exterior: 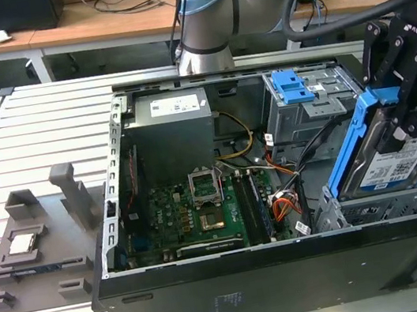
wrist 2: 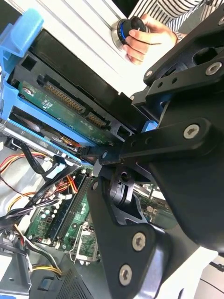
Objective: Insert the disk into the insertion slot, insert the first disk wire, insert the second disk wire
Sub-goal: 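Insert the disk into the insertion slot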
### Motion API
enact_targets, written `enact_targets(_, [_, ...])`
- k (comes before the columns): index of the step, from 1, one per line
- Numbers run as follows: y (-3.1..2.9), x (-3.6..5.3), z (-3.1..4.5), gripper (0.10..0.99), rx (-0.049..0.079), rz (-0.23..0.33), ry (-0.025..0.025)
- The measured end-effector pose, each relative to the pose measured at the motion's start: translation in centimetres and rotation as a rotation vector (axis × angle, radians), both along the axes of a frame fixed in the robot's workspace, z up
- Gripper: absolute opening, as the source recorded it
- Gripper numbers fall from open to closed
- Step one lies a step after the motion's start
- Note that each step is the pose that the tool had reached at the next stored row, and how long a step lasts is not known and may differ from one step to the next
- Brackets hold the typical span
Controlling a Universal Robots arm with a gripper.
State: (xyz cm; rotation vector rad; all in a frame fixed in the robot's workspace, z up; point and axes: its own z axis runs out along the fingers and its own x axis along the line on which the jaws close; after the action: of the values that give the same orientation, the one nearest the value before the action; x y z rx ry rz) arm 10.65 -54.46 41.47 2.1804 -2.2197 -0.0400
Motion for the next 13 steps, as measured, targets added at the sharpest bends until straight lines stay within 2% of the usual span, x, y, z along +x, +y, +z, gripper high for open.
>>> enact_targets(13, [0.00, 0.00, -1.53, 0.361, 0.000, 0.000, 0.0000])
